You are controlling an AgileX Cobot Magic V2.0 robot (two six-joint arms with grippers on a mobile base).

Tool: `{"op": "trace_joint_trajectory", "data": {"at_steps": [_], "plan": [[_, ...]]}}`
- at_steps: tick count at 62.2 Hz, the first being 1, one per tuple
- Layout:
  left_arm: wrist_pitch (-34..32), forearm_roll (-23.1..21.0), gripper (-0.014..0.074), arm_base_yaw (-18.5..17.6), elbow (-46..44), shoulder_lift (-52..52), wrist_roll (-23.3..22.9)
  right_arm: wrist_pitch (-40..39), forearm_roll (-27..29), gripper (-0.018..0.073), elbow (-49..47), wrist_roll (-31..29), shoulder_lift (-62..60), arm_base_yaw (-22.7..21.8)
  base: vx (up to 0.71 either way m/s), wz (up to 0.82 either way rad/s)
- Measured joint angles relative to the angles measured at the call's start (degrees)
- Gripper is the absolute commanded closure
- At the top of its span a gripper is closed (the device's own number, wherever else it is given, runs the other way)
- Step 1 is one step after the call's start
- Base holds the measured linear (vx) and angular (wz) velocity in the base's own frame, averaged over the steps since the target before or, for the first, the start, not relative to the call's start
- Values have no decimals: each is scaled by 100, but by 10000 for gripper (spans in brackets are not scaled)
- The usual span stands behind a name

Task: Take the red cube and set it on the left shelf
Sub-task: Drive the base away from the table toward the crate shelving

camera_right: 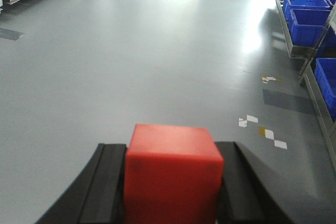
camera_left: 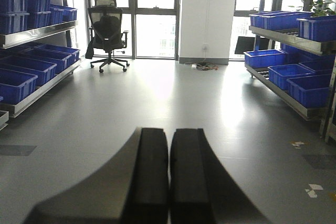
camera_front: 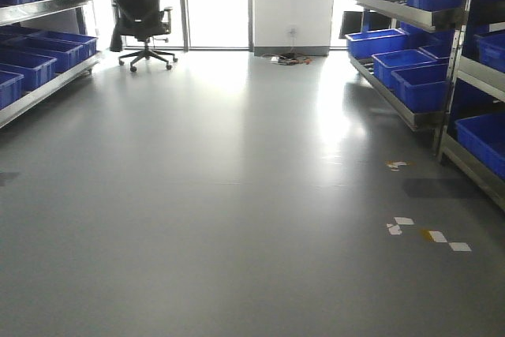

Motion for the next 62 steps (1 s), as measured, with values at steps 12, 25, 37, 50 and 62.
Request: {"op": "trace_joint_trajectory", "data": {"at_steps": [12,25,37,50,62], "plan": [[0,0,474,0,0,0,0,0,0,368,0,0,0,0,53,12],[0,0,474,0,0,0,0,0,0,368,0,0,-9,0,59,22],[0,0,474,0,0,0,0,0,-2,368,0,0,-9,0,66,38],[0,0,474,0,0,0,0,0,-2,368,0,0,-9,0,70,50],[0,0,474,0,0,0,0,0,-12,368,0,0,-9,0,70,54]]}}
